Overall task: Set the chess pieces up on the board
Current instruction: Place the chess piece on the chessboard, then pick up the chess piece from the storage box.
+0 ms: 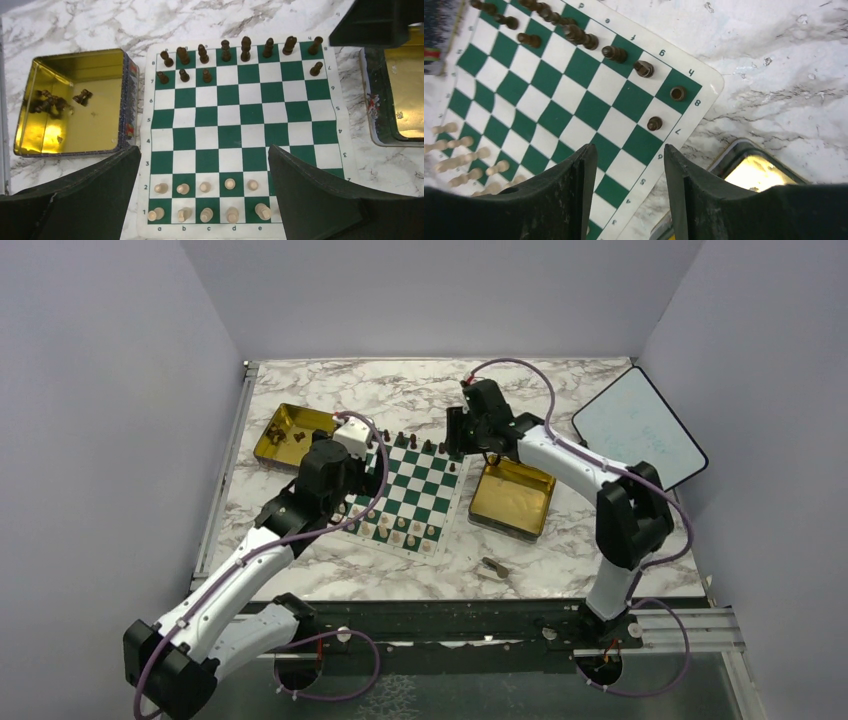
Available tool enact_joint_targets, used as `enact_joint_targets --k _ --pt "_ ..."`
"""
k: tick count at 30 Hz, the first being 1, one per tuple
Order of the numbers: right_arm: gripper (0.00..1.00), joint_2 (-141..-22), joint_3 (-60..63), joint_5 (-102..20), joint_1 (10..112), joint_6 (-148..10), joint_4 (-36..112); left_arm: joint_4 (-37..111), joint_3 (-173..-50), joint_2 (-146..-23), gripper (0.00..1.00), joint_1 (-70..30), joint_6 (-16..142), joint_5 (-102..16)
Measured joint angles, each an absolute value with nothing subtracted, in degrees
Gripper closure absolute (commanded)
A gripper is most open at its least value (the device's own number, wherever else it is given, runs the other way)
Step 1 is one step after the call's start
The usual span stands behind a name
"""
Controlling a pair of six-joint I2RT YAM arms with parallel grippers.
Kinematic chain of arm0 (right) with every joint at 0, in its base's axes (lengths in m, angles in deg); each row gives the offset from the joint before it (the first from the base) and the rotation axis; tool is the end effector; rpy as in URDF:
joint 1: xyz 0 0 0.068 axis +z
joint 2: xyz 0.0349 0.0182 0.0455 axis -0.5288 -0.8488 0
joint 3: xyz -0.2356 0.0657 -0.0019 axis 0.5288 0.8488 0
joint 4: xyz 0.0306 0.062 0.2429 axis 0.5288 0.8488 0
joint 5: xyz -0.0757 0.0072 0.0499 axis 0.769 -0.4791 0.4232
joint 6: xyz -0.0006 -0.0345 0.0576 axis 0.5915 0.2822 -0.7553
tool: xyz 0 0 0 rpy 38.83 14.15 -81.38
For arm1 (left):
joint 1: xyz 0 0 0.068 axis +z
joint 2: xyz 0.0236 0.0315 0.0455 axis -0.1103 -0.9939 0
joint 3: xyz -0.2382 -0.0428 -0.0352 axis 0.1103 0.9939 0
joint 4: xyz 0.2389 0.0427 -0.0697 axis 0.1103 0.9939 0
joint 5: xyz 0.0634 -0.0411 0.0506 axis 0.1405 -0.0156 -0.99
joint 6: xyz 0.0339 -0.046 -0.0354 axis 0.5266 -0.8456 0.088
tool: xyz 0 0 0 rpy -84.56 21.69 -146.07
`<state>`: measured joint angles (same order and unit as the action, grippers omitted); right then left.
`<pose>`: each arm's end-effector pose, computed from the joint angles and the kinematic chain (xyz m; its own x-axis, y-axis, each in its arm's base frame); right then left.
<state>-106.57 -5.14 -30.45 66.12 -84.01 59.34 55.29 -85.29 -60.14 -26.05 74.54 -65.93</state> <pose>0.3438 0.2301 0.2063 -0.7473 -0.0577 -0.6620 -0.2713 0.9359 0.2247 0.2023 -0.1124 0.2858 -0.3168 0.1998 -0.9272 0.3229 0.9419 0.0927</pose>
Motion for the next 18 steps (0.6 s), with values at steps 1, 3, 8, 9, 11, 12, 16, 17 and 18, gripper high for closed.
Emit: enact_joint_targets --k 1,3,8,9,11,12,16,17,18 --pt "0.43 -104.2 -3.9 -30.7 66.1 -84.0 58.8 55.7 -85.7 -61.3 0.03 -26.0 73.9 -66.0" --pt "0.41 -101.0 -2.1 -31.1 66.1 -84.0 58.3 56.6 -86.8 -64.0 0.06 -26.0 72.9 -66.1" --pt "0.41 -93.9 3.3 -33.0 66.1 -83.3 55.9 58.7 -89.2 -69.3 0.19 -23.7 70.5 -65.9" --pt "0.41 -92.7 4.6 -33.4 66.1 -83.0 55.3 59.1 -89.7 -70.0 0.23 -22.3 70.0 -65.8" --pt "0.41 -90.4 7.0 -34.3 66.1 -82.4 54.5 59.5 -91.2 -71.4 0.26 -17.2 68.6 -64.2" --pt "0.41 -89.4 8.0 -34.7 66.1 -82.0 54.0 59.6 -91.9 -72.1 0.27 -15.1 68.2 -63.6" --pt "0.41 -84.8 11.8 -36.7 66.1 -81.1 52.0 59.3 -95.7 -76.8 0.35 -5.8 67.2 -62.1" --pt "0.41 -83.6 12.6 -37.2 66.1 -80.8 51.3 59.2 -96.5 -78.1 0.36 -4.5 67.2 -62.0" --pt "0.41 -82.3 13.4 -37.9 66.1 -80.6 50.6 58.9 -97.7 -80.1 0.37 -2.6 67.2 -61.3"
